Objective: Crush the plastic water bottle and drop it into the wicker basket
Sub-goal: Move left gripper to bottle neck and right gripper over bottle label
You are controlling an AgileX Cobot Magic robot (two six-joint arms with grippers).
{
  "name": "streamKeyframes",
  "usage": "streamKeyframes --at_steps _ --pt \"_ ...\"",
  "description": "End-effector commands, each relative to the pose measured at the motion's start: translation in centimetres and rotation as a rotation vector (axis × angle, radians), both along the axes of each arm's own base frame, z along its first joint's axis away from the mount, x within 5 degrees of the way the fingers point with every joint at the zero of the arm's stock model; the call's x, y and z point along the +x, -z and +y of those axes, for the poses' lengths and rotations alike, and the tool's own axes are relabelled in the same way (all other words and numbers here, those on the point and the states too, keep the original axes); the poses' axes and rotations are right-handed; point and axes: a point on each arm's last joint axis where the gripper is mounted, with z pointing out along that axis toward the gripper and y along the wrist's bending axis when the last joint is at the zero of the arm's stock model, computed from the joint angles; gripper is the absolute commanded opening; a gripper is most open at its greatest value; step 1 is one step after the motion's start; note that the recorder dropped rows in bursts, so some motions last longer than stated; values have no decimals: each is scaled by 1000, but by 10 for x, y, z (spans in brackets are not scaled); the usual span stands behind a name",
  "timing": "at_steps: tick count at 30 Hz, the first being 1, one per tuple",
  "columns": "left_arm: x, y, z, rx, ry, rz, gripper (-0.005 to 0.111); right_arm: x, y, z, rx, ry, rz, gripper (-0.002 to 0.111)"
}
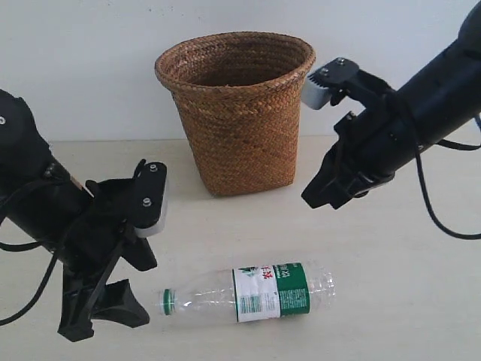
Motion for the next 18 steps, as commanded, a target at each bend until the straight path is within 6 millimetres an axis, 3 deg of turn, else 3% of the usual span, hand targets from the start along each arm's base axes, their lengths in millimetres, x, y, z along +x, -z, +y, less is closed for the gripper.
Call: streamKeyframes --at_steps 1,6,11,18 --pt "5 14 -8 -17 49 20 64 5 11 16 -10 -57 27 0" --pt "17 35 -14 -37 21 4 64 13 30 21 -32 -72 88 0" --pt "28 51 -19 -65 -63 -18 64 15 36 22 -32 -62 104 0" --pt "33 75 -21 -53 -47 -7 64 14 37 22 -33 -66 113 0"
